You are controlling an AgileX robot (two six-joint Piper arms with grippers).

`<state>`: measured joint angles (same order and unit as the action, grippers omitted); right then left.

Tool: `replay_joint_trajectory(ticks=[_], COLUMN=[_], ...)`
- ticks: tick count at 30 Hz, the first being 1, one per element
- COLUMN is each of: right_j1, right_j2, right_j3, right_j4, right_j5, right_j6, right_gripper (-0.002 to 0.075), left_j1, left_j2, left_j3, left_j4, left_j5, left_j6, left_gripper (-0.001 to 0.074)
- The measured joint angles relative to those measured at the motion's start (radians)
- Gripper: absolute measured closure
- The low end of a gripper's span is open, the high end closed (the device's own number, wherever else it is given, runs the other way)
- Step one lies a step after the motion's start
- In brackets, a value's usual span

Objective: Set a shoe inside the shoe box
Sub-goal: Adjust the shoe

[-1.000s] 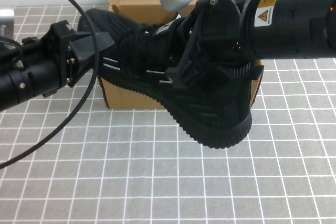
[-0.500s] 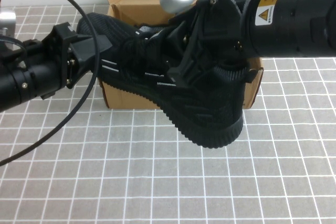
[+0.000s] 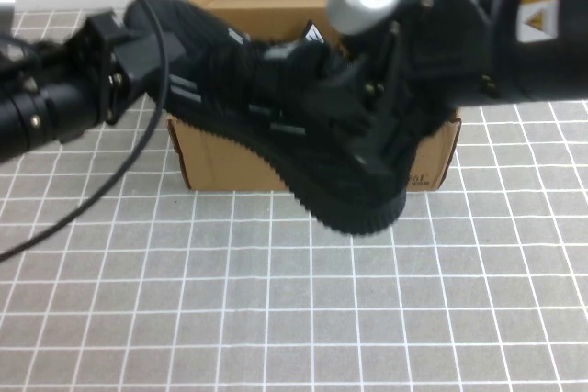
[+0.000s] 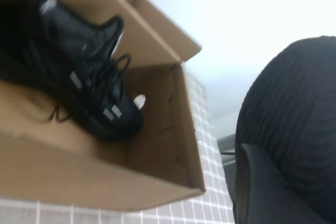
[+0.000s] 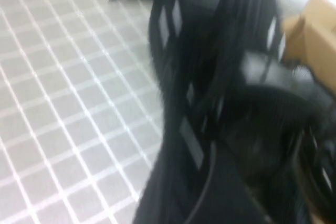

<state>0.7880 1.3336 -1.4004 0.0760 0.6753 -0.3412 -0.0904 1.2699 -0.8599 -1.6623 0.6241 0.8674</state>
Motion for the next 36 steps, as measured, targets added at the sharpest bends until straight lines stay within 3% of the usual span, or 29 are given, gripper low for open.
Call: replay_joint_trajectory(ticks=[6, 13, 19, 31, 36], right_j1=[0.000, 0.000, 0.000, 0.000, 0.000], right_j2=[-0.061, -0.172, -0.181, -0.152, -0.152], right_j3=[0.000, -0.002, -0.004, -0.004, -0.004], right_j4=[-0.156, -0.421, -0.455, -0.488, -0.619], right_j5=[0.149, 0.292, 0.324, 0.363, 0.404], right_j6=[0.153, 0.437, 0.506, 0.521, 0.655], right_gripper=[0.0363, 0.0553, 0.0703, 0.0727, 0.0728], left_j1=[0.000, 0.000, -0.004, -0.151, -0.199], left_j2=[0.000, 0.046, 0.157, 0.331, 0.373], left_j3=[-0.048, -0.072, -0.165, -0.382, -0.394], left_j4=[0.000, 0.000, 0.000, -0.006, -0.014], left_j5=[-0.040, -0.087, -0.074, -0.187, -0.276], left_j6=[0.000, -0.107, -0.208, -0.278, -0.284], left_gripper=[0.0568, 0.0568, 0.0568, 0.0569, 0.0569])
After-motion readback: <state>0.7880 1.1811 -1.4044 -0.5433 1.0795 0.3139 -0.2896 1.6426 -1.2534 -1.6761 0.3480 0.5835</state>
